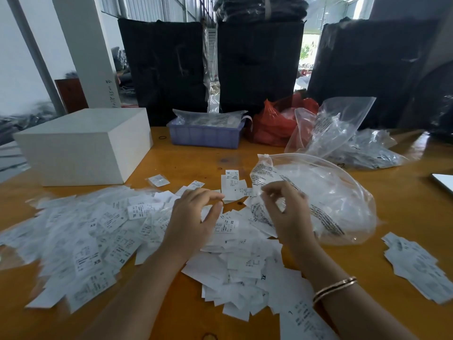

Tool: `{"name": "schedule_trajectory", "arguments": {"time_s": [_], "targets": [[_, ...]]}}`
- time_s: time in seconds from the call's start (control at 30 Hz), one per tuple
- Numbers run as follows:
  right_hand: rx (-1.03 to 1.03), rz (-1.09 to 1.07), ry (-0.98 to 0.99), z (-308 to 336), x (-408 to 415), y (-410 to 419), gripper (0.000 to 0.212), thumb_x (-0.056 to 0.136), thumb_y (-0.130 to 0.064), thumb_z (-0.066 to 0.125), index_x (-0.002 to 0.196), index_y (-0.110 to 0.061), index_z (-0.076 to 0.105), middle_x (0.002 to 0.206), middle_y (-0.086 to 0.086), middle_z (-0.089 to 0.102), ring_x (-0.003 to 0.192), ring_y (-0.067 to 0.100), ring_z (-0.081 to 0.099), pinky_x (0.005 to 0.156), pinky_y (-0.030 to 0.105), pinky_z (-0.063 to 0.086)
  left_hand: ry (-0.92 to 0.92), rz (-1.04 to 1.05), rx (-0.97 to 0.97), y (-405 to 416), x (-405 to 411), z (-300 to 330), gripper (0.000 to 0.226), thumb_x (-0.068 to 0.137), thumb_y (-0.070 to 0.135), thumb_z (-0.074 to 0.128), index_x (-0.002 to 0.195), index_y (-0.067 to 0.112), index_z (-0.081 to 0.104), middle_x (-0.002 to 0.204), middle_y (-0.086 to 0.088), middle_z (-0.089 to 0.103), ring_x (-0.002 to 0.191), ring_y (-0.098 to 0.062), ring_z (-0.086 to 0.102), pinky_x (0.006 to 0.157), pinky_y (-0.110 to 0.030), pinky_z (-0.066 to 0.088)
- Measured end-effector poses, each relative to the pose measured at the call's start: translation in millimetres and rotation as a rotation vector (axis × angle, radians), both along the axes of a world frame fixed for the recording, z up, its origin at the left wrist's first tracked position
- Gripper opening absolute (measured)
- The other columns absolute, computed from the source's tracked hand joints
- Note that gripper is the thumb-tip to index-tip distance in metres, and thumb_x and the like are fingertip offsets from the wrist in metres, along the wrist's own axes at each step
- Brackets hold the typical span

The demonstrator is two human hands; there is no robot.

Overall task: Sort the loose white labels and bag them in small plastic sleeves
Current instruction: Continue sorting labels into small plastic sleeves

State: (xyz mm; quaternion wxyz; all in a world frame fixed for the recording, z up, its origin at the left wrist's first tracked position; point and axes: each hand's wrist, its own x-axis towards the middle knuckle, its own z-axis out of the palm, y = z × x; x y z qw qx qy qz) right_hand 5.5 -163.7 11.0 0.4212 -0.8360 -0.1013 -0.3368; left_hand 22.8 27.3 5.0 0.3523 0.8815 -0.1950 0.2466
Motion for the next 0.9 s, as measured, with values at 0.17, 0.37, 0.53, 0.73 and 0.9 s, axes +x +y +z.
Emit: {"name": "schedule_trajectory", "arguments": {"time_s": [0.17, 0.37, 0.53, 0.73, 0.9], "targets": [[0.319, 0.369, 0.221, 0, -5, 17, 0.027, 0.086, -0.007, 0.063, 0.098, -0.029, 0.055, 0.082, -0.005, 0.067, 0.07, 0.007, 0.065, 0.067, 0.019, 0.053, 0.264, -0.215, -0.1, -3, -3, -1, 0.048, 0.079, 0.071, 0.039, 0.117, 0.044, 0.049, 0.114, 0.028, 0.053, 0.112, 0.005, 0.048, 0.091, -0.014, 0.037], [0.367, 0.382, 0.286, -6, -1, 17, 0.016, 0.089, -0.019, 0.057, 0.103, -0.028, 0.056, 0.084, -0.005, 0.067, 0.077, 0.007, 0.064, 0.069, 0.017, 0.052, 0.303, -0.224, -0.309, -6, 2, -4, 0.01, 0.084, 0.027, 0.068, 0.085, 0.037, 0.066, 0.087, 0.022, 0.068, 0.083, 0.003, 0.062, 0.069, -0.009, 0.048], [-0.424, 0.039, 0.416, -21, 11, 21, 0.035, 0.097, -0.044, 0.038, 0.126, -0.031, 0.052, 0.111, -0.014, 0.049, 0.107, 0.009, 0.042, 0.096, 0.03, 0.029, 0.303, -0.149, -0.615, -5, 4, -3, 0.004, 0.088, 0.016, 0.064, 0.087, 0.02, 0.063, 0.082, 0.005, 0.073, 0.08, -0.008, 0.068, 0.071, -0.013, 0.052], [-0.551, 0.041, 0.465, -25, 14, 23, 0.04, 0.088, -0.058, 0.047, 0.121, -0.036, 0.056, 0.122, -0.01, 0.045, 0.117, 0.012, 0.033, 0.094, 0.033, 0.016, 0.337, -0.16, -0.707, -8, -1, -3, 0.015, 0.09, 0.016, 0.061, 0.097, 0.028, 0.065, 0.089, 0.01, 0.073, 0.083, -0.001, 0.067, 0.067, -0.008, 0.049], [-0.36, 0.07, 0.504, -20, 15, 23, 0.013, 0.085, -0.046, 0.061, 0.091, -0.04, 0.051, 0.105, -0.017, 0.046, 0.107, 0.008, 0.041, 0.091, 0.029, 0.02, 0.385, -0.161, -0.748, -8, -3, -1, 0.019, 0.092, 0.021, 0.057, 0.091, 0.035, 0.071, 0.078, 0.016, 0.068, 0.073, 0.003, 0.062, 0.063, -0.009, 0.048]]}}
